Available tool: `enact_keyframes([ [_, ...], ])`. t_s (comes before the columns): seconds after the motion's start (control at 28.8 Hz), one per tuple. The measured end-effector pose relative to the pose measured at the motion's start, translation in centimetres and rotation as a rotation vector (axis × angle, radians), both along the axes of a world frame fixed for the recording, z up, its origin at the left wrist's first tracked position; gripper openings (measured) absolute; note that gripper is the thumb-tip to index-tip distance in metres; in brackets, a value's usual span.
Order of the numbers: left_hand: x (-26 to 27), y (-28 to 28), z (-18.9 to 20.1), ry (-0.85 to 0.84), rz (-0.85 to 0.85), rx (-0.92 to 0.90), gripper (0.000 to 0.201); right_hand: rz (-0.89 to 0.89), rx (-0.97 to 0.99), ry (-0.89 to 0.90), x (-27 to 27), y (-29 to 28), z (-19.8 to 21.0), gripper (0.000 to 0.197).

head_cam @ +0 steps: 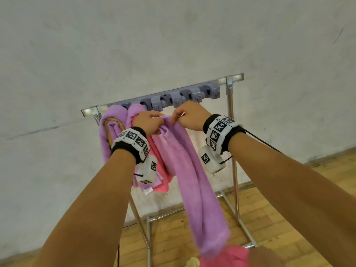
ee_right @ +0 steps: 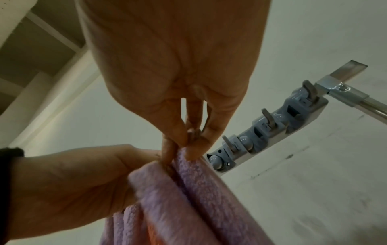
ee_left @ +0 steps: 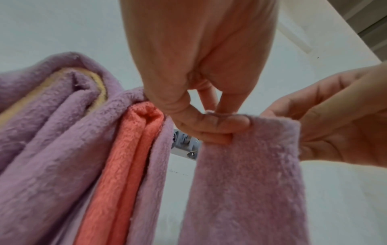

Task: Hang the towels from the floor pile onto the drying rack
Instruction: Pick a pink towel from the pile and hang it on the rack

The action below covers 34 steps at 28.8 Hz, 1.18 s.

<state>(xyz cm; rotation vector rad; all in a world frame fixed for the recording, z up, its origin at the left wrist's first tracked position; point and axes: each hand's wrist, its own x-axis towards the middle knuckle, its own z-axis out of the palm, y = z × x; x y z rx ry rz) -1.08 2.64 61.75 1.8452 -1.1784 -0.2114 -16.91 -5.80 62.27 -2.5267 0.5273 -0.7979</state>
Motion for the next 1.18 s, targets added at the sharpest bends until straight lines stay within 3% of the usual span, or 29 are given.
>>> enact_keyframes([
  [0.07,0.4,-0.2,0.2,0.008,0.045,-0.007,0.031,0.01,0.018,0.013,0.3,0.3,0.4,0.035],
  [0.14,0.1,-0.1,0.5,0.03,0.085,-0.02,0.024,0.032,0.01,0.034,0.5,0.8,0.3,0.015],
  [0.28,-0.2,0.3,0.7,0.003,0.156,-0.031,0.017,0.016,-0.048,0.087,1.3,1.5,-0.5,0.053],
  [0.45,0.4,0.8,-0.1,0.09,0.166,-0.031,0.023,-0.003,-0.197,0.055,1.2,1.9,-0.3,0.025],
  [0.62,-0.3,2.2,0.4,0.085,0.183,-0.145,0.027,0.025,-0.039,-0.121,1.7,1.8,-0.1,0.016],
  [0.76,-0.5,1.7,1.1,0.342,0.084,-0.242,0.013,0.01,0.005,-0.213,2.2,1.9,0.0,0.015],
  [0.8,-1.2,2.1,1.4,0.322,0.062,-0.251,0.008,0.003,0.015,-0.22,2.3,1.8,0.1,0.016],
  [0.87,-1.5,2.7,1.3,0.431,0.039,-0.302,0.019,0.001,0.076,-0.259,2.5,1.7,0.5,0.016],
  [0.94,-1.7,3.1,1.1,0.505,-0.053,-0.282,0.018,-0.005,0.146,-0.333,2.6,1.3,0.7,0.014],
  [1.11,-1.3,3.1,1.2,0.403,-0.142,-0.265,0.011,0.061,0.276,-0.427,2.5,1.0,0.9,0.011],
  [1.18,-1.4,3.3,1.3,0.408,-0.158,-0.316,0.012,0.091,0.366,-0.469,2.2,0.8,0.8,0.019],
])
